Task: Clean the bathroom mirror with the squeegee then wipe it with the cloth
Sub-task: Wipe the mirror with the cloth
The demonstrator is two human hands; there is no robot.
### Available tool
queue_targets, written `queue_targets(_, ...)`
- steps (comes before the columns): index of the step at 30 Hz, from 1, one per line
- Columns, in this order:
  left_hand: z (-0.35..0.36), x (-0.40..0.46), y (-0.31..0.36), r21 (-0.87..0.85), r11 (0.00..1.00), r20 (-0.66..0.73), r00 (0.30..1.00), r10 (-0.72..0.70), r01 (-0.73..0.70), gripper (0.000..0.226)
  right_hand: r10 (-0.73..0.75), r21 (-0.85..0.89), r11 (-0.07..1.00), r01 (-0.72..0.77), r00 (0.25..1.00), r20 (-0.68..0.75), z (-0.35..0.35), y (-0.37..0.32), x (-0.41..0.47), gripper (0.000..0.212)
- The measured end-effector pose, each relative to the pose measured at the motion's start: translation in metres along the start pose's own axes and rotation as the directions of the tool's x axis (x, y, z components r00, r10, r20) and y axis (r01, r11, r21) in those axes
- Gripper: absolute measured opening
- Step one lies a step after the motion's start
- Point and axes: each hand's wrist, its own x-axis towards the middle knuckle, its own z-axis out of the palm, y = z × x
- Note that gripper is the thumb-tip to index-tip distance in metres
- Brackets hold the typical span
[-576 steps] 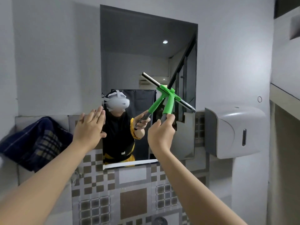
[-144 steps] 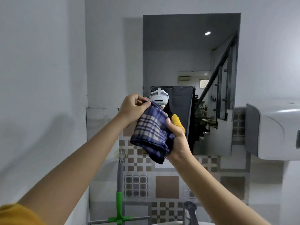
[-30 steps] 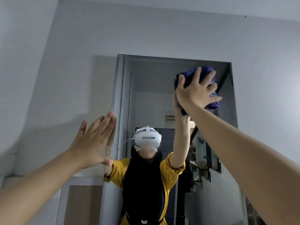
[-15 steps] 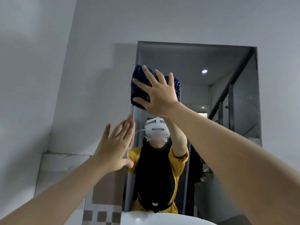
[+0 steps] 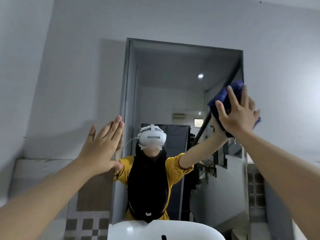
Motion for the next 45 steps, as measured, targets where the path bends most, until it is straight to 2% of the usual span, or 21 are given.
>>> queue_targets(4, 0.0, 0.0, 0.0, -0.019, 1.0, -0.014, 1.0, 0.004, -0.004, 0.14, 0.356, 0.133, 0.925, -0.355, 0.934, 0.013, 0.006, -0.012, -0.015, 0.065)
queue_targets(6, -0.001, -0.001, 0.001, -0.022, 1.0, -0.006, 1.0, 0.003, -0.003, 0.139, 0.426, 0.157, 0.892, -0.425, 0.904, 0.027, 0.008, -0.036, -0.024, 0.067)
queue_targets(7, -0.001, -0.001, 0.001, -0.016, 1.0, 0.001, 1.0, 0.001, -0.001, 0.137, 0.415, 0.156, 0.896, -0.415, 0.909, 0.033, 0.009, -0.049, -0.028, 0.067)
queue_targets(10, -0.005, -0.003, 0.005, -0.012, 1.0, 0.019, 1.0, -0.008, 0.008, 0.127, 0.281, 0.137, 0.949, -0.284, 0.959, 0.038, 0.011, -0.09, -0.045, 0.066)
queue_targets(14, 0.002, -0.02, 0.008, -0.024, 0.999, -0.034, 0.999, 0.021, -0.021, 0.107, 0.06, 0.157, 0.985, -0.069, 0.996, 0.059, 0.016, -0.157, -0.063, 0.067)
queue_targets(17, 0.009, -0.038, 0.01, 0.009, 0.999, -0.068, 0.996, 0.051, -0.05, 0.11, -0.124, 0.171, 0.979, 0.109, 0.989, 0.082, 0.023, -0.203, -0.077, 0.068)
queue_targets(23, 0.03, -0.065, 0.013, 0.043, 0.996, 0.013, 0.997, 0.073, -0.073, 0.126, -0.464, 0.097, 0.884, 0.457, 0.884, 0.066, 0.031, -0.237, -0.108, 0.066)
queue_targets(28, 0.034, -0.069, 0.014, 0.014, 0.999, 0.016, 0.999, 0.046, -0.046, 0.125, -0.682, 0.009, 0.731, 0.682, 0.729, 0.059, 0.03, -0.196, -0.115, 0.066)
queue_targets(30, 0.033, -0.069, 0.015, 0.021, 0.999, 0.01, 0.999, 0.045, -0.045, 0.121, -0.697, -0.028, 0.713, 0.701, 0.713, 0.076, 0.028, -0.166, -0.115, 0.067)
queue_targets(33, 0.035, -0.07, 0.017, -0.03, 0.999, 0.022, 0.999, 0.035, -0.034, 0.119, -0.603, -0.074, 0.787, 0.612, 0.79, 0.114, 0.022, -0.113, -0.112, 0.068)
queue_targets(35, 0.035, -0.07, 0.019, 0.004, 1.0, 0.025, 0.999, 0.03, -0.03, 0.124, -0.504, -0.092, 0.851, 0.518, 0.853, 0.137, 0.017, -0.077, -0.109, 0.069)
queue_targets(39, 0.037, -0.069, 0.02, 0.026, 0.999, 0.002, 0.999, 0.041, -0.041, 0.128, -0.228, -0.065, 0.97, 0.236, 0.967, 0.112, 0.01, -0.025, -0.106, 0.067)
queue_targets(42, 0.034, -0.067, 0.021, 0.011, 1.0, 0.02, 1.0, 0.002, -0.002, 0.126, -0.04, -0.022, 0.999, 0.042, 0.994, 0.102, 0.009, -0.005, -0.111, 0.065)
queue_targets(45, 0.029, -0.066, 0.028, -0.009, 1.0, 0.028, 0.999, -0.016, 0.017, 0.122, 0.08, 0.0, 0.997, -0.08, 0.991, 0.107, 0.011, 0.003, -0.114, 0.064)
